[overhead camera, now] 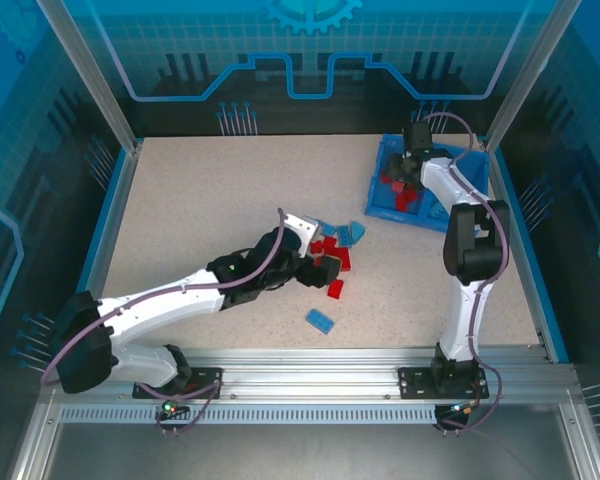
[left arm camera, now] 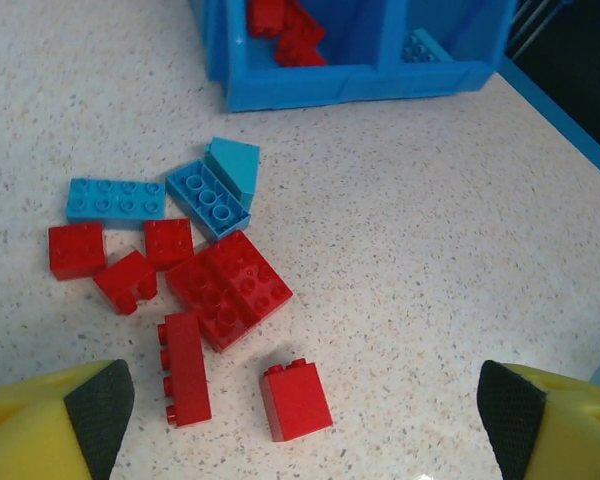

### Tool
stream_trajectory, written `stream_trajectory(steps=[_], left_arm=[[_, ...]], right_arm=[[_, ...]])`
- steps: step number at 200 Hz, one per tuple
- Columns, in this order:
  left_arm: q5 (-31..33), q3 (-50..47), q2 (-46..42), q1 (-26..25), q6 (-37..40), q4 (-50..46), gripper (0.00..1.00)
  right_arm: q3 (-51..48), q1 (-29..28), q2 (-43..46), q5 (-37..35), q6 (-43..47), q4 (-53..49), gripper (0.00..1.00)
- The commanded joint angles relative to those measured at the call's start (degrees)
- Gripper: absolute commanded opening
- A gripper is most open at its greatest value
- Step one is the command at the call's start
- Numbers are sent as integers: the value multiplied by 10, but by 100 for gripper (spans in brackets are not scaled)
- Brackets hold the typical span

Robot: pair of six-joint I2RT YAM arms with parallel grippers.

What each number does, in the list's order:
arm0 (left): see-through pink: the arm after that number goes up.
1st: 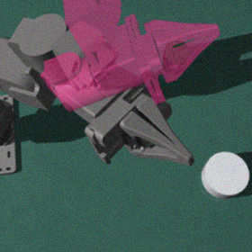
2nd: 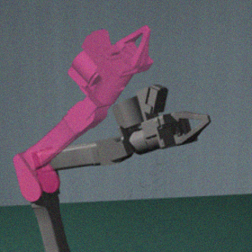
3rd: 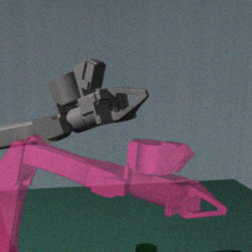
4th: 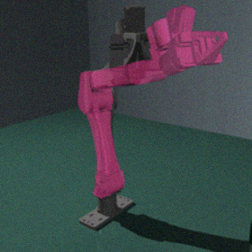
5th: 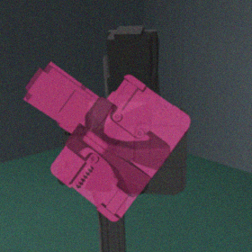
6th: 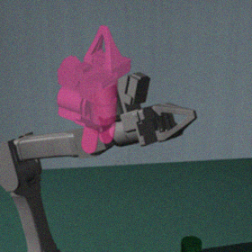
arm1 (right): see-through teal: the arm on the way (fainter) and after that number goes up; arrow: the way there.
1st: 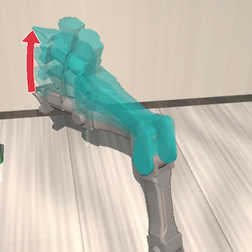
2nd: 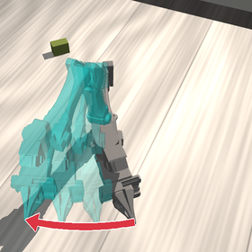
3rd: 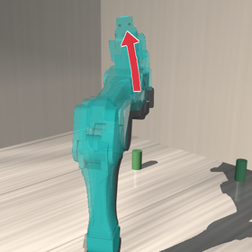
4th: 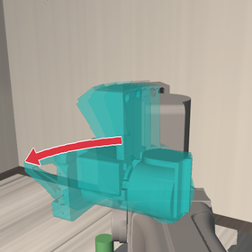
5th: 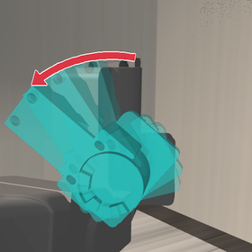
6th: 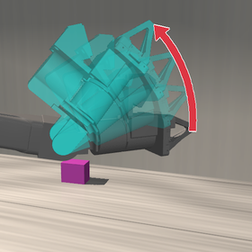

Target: Sort the legos into containers by color

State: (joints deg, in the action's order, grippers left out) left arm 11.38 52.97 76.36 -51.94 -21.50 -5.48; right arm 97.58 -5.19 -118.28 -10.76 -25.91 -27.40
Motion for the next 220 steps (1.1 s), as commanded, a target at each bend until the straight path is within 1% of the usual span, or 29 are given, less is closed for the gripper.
stream_trajectory(steps=[1,16,27,50,72,99,120,139,164,196,206,220], left_arm=[[14,35,30,-4,-104,-63,86],[24,50,55,-4,-140,-84,82],[28,68,81,-4,-159,-110,80],[38,115,147,-17,-159,-154,79],[30,158,212,-34,-142,-171,77],[31,199,278,-51,-131,-189,73],[38,221,321,-53,-132,-205,71],[33,230,352,-53,-125,-205,69],[39,230,373,-53,-125,-205,63],[40,226,389,-53,-123,-203,45],[41,226,386,-53,-124,-203,38],[44,223,374,-53,-124,-202,32]], right_arm=[[-43,3,94,34,-17,-8,55],[-108,-1,164,74,-21,9,56],[-158,-8,224,96,-21,22,58],[-251,-23,334,132,-21,37,67],[-310,-34,412,132,-26,24,76],[-351,-35,476,116,-20,-8,82],[-362,-35,502,116,-15,-21,86],[-361,-34,507,129,-16,-24,88],[-349,-34,501,146,-19,-23,88],[-341,-34,492,158,-24,-15,89],[-340,-34,490,162,-25,-18,89],[-342,-34,492,170,-27,-29,89]])
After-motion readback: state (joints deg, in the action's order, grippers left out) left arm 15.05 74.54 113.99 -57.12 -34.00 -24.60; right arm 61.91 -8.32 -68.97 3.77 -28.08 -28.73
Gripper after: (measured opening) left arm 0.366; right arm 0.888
